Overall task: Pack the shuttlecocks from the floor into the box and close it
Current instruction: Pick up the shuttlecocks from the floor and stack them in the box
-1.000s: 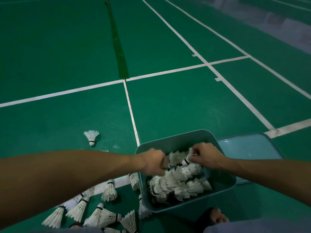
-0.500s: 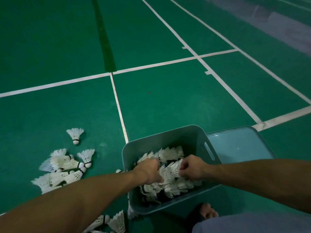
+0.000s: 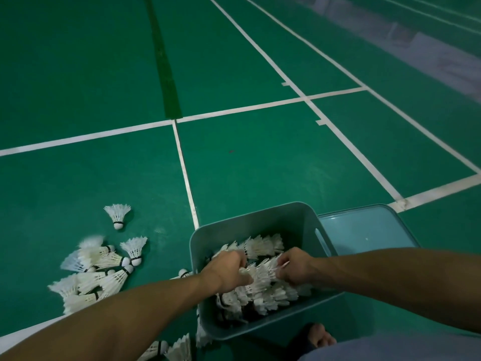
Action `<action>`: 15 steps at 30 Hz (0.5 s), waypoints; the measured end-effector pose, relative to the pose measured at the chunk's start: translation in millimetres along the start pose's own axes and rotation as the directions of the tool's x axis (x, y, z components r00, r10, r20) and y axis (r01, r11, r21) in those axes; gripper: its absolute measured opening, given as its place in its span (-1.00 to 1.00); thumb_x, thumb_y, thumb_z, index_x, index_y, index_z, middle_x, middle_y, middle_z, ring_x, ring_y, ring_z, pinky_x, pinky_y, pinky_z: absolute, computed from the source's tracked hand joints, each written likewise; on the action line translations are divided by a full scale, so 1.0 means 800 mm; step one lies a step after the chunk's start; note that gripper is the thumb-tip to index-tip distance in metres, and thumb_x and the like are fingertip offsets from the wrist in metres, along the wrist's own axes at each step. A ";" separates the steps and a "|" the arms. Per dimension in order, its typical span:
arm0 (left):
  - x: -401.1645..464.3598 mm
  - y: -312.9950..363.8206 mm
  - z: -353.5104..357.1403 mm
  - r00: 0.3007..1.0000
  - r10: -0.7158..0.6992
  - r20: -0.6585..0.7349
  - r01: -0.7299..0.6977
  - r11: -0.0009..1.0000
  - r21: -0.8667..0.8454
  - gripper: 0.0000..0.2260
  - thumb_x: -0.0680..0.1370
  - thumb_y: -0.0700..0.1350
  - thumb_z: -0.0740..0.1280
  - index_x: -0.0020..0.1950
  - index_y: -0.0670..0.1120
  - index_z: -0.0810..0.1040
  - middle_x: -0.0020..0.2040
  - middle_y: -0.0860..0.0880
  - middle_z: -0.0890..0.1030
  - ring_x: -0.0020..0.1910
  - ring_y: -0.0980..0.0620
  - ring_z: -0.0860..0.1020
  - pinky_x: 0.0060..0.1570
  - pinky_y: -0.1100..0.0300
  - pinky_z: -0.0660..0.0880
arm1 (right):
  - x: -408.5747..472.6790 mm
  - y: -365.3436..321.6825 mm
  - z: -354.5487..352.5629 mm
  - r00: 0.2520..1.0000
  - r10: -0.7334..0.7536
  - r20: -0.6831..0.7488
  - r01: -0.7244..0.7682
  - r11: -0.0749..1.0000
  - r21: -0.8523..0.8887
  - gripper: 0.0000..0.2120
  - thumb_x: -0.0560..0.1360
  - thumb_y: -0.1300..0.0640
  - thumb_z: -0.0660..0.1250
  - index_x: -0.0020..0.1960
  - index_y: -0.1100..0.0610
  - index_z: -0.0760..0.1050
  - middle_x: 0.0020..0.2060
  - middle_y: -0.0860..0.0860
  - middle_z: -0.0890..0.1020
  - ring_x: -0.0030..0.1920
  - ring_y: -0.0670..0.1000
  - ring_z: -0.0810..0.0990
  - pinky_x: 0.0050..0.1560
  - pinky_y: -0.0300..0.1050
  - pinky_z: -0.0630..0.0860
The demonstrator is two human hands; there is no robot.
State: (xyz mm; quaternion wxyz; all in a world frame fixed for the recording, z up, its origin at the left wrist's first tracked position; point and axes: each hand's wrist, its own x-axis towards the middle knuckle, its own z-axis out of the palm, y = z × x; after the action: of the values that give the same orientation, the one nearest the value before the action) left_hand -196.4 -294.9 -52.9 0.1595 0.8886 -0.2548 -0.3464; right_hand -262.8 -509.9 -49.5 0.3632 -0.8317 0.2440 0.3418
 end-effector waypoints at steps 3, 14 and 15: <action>-0.013 -0.003 -0.018 0.998 0.054 -0.026 -0.055 0.998 -0.042 -0.72 0.57 0.15 0.47 0.10 -0.01 0.54 -0.03 -0.01 0.67 -0.05 -0.01 0.66 0.01 -0.02 0.64 | -0.008 -0.005 -0.013 1.000 -0.009 -0.003 0.009 1.000 0.021 -0.81 0.51 0.25 0.51 0.10 0.19 0.59 -0.16 0.10 0.67 -0.29 -0.03 0.61 -0.27 -0.20 0.58; -0.110 -0.047 -0.104 0.952 0.130 -0.279 -0.154 0.986 -0.068 -0.88 0.63 0.03 0.42 0.00 0.00 0.64 -0.11 0.10 0.69 -0.13 0.15 0.64 -0.06 0.14 0.63 | -0.093 -0.098 -0.048 0.829 -0.556 -0.066 0.445 0.726 -0.524 -0.84 0.60 -0.02 0.37 0.09 0.04 0.60 -0.03 -0.10 0.64 -0.06 -0.12 0.61 0.00 -0.19 0.58; -0.123 -0.057 -0.111 0.949 0.125 -0.291 -0.143 0.989 -0.042 -0.88 0.63 0.04 0.42 -0.01 0.00 0.64 -0.12 0.10 0.68 -0.15 0.16 0.64 -0.08 0.14 0.63 | -0.107 -0.119 -0.049 0.790 -0.612 -0.037 0.480 0.654 -0.585 -0.85 0.61 -0.03 0.34 0.10 0.02 0.58 -0.01 -0.10 0.63 -0.05 -0.12 0.59 0.02 -0.18 0.56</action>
State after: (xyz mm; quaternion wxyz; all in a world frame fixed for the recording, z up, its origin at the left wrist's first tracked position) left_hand -181.0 -192.7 41.6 0.2459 0.9046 -0.2778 -0.2099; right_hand -240.5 -468.2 75.4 0.1652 -0.9674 -0.0870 0.1711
